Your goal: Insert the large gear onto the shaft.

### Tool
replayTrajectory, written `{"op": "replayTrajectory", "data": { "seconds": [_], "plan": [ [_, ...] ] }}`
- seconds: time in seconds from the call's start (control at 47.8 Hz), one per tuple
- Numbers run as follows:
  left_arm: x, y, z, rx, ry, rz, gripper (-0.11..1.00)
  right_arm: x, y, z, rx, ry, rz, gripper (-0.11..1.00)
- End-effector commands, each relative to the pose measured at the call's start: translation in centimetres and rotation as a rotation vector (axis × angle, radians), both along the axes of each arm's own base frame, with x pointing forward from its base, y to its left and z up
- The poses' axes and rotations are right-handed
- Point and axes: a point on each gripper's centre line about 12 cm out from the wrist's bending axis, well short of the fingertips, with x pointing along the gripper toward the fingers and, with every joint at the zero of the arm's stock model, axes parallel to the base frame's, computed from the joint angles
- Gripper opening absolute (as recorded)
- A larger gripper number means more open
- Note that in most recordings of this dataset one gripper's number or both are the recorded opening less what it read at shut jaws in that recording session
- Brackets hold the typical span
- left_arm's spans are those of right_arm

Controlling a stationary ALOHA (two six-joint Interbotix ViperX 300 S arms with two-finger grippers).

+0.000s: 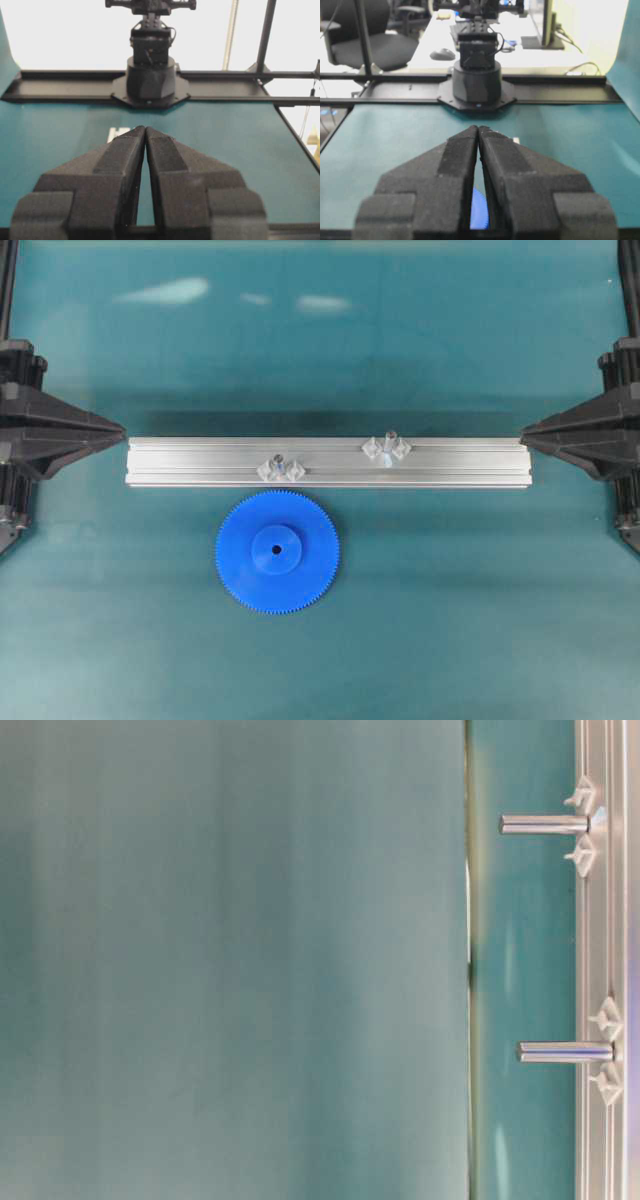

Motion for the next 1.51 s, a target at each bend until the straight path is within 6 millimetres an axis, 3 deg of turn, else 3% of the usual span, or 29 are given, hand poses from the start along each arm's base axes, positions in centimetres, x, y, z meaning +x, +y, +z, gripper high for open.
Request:
{"op": "replayTrajectory", "data": {
  "seconds": [0.0, 0.084, 0.272, 0.46, 0.795, 1.088, 1.485],
  "plan": [
    [0.8, -0.3, 0.0, -0.04, 0.032, -0.018, 0.11, 0.4, -0.2, 0.8, 0.001, -0.012, -0.012, 0.16],
    [1.5, -0.3, -0.4, -0.086, 0.066, -0.02, 0.05, 0.9, -0.6, 0.3, 0.064, 0.061, -0.029, 0.24],
    [3.1, -0.6, -0.3, -0.094, 0.116, -0.033, 0.02, 1.9, -0.7, -0.4, 0.11, 0.22, -0.039, 0.09],
    [4.5, -1.1, -1.7, -0.087, 0.275, -0.043, 0.02, 2.4, -0.9, -1.1, 0.116, 0.309, -0.049, 0.09],
    [6.6, -1.7, -2.0, -0.08, 0.462, -0.05, 0.02, 2.1, -1.2, -2.2, 0.124, 0.418, -0.063, 0.09],
    [8.1, -1.8, -3.7, -0.086, 0.59, -0.039, 0.02, 1.9, -1.5, -2.5, 0.13, 0.46, -0.081, 0.09],
    [11.9, -2.0, -6.2, -0.084, 0.789, -0.023, 0.02, 1.4, -2.0, -3.1, 0.139, 0.504, -0.103, 0.09]
  ]
}}
